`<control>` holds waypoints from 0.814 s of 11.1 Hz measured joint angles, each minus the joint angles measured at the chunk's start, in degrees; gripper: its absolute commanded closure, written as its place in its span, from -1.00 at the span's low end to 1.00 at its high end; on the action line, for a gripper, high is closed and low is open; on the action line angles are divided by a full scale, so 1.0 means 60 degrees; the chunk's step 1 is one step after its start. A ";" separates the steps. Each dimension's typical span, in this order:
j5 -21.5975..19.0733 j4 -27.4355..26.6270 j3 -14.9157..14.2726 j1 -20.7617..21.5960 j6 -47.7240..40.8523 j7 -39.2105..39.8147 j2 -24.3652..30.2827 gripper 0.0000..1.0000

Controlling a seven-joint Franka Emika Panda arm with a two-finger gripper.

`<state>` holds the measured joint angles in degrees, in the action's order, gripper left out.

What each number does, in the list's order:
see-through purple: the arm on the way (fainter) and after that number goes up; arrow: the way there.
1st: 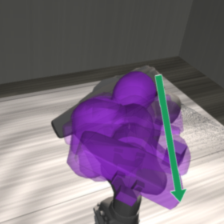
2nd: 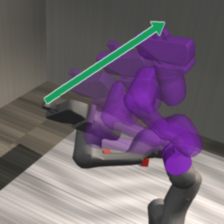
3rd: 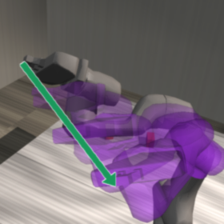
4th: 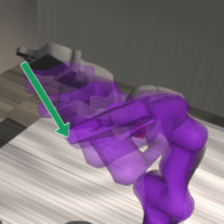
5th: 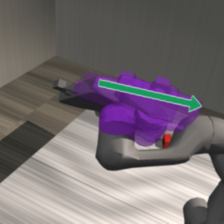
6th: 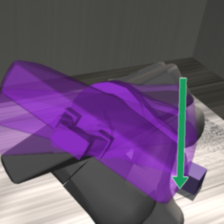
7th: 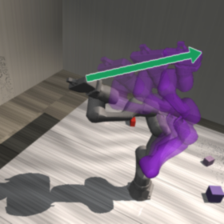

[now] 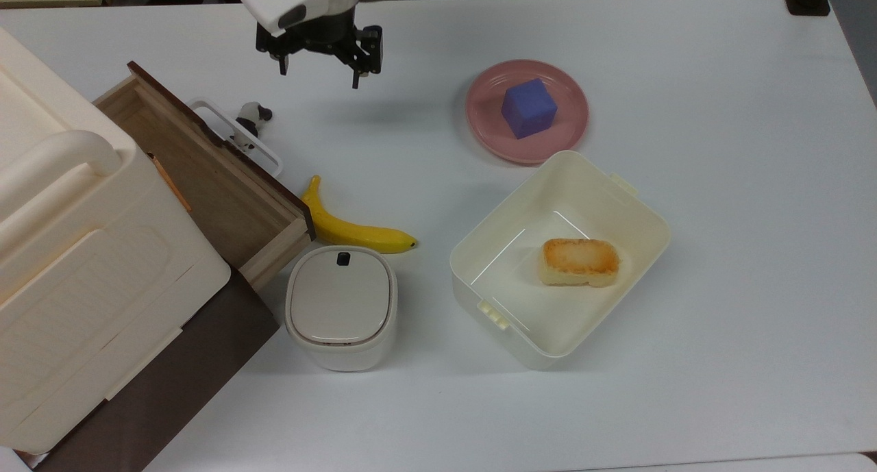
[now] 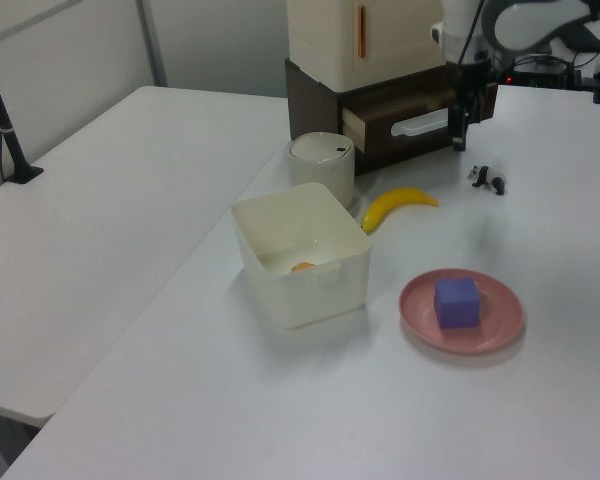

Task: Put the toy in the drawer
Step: 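Move the open gripper over the panda toy beside the drawer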

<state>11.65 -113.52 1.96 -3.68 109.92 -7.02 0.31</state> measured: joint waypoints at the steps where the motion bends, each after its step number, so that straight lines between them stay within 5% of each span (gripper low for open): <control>1: 0.0258 -0.0223 -0.0005 -0.0026 0.0006 -0.0003 0.0006 -1.00; 9: 0.1954 -0.1149 -0.0094 -0.1181 0.0741 -0.0468 -0.0515 -1.00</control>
<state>23.37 -120.42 1.39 -10.77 114.37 -9.82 -2.78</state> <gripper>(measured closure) 0.000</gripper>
